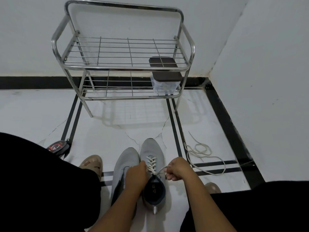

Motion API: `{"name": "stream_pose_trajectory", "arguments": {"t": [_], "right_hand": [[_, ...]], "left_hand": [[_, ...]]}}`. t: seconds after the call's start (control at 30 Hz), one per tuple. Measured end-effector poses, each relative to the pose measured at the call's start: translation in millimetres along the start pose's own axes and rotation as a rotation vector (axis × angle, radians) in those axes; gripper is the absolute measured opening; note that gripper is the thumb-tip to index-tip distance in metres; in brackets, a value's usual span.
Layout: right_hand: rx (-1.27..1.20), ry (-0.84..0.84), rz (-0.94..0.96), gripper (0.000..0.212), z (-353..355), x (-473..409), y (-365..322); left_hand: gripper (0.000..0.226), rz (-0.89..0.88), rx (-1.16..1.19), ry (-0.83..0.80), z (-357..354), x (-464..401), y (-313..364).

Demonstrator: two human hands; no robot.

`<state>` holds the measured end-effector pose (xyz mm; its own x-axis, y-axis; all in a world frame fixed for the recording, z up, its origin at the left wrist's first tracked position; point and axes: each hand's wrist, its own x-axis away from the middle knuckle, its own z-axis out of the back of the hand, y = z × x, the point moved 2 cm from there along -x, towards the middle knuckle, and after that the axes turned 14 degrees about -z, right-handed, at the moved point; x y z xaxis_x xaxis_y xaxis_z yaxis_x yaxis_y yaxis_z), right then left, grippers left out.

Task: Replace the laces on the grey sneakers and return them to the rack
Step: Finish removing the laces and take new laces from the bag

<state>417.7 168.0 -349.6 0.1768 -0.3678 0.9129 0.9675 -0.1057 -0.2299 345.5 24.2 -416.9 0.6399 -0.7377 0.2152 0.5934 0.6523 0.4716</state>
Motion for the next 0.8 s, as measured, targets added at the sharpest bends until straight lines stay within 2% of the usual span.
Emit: {"name": "stream_pose_trajectory", "arguments": {"t": [0.07, 0.17, 0.27, 0.37, 0.43, 0.53, 0.6, 0.67, 0.7, 0.73, 0.8], "right_hand": [[0.023, -0.004, 0.054, 0.019, 4.6, 7.0, -2.1], [0.032, 0.017, 0.067, 0.007, 11.0, 16.8, -7.1], [0.027, 0.059, 0.094, 0.013, 21.3, 29.7, -14.6], [-0.275, 0.09, 0.098, 0.014, 43.2, 38.2, -22.3], [-0.566, 0.139, 0.098, 0.012, 63.4, 39.9, -24.0], [-1.025, 0.191, 0.238, 0.015, 90.5, 37.2, -20.2], [-1.193, 0.113, 0.307, 0.026, 90.7, 28.2, -17.8], [-1.092, 0.07, 0.233, 0.041, 72.1, 7.1, -13.1], [-0.963, 0.1, 0.154, 0.046, 58.4, -6.3, -8.0], [-0.763, 0.16, 0.083, 0.046, 44.8, -16.9, -0.5], [-0.264, 0.226, 0.039, 0.034, 15.3, -35.2, 14.4]], "left_hand": [[0.014, 0.014, 0.022, -0.006, 2.7, 0.0, 1.0], [0.007, 0.015, 0.058, -0.039, 5.3, 1.9, 0.6], [0.002, 0.032, 0.093, -0.051, 7.4, 3.7, 0.3], [0.005, 0.119, 0.1, 0.005, 7.3, 7.1, -3.2], [0.01, 0.26, 0.197, 0.036, 6.0, 9.7, -12.0], [0.015, 0.595, 0.594, 0.197, 14.7, 6.3, -30.7], [0.024, 0.796, 0.872, 0.383, 24.2, 0.9, -41.0], [0.039, 0.883, 1.034, 0.593, 29.9, -0.5, -43.3], [0.046, 0.862, 0.918, 0.631, 33.6, 1.6, -40.1], [0.049, 0.793, 0.687, 0.621, 37.6, 5.1, -35.8], [0.034, 0.54, 0.288, 0.542, 36.1, 8.7, -23.0]]}}
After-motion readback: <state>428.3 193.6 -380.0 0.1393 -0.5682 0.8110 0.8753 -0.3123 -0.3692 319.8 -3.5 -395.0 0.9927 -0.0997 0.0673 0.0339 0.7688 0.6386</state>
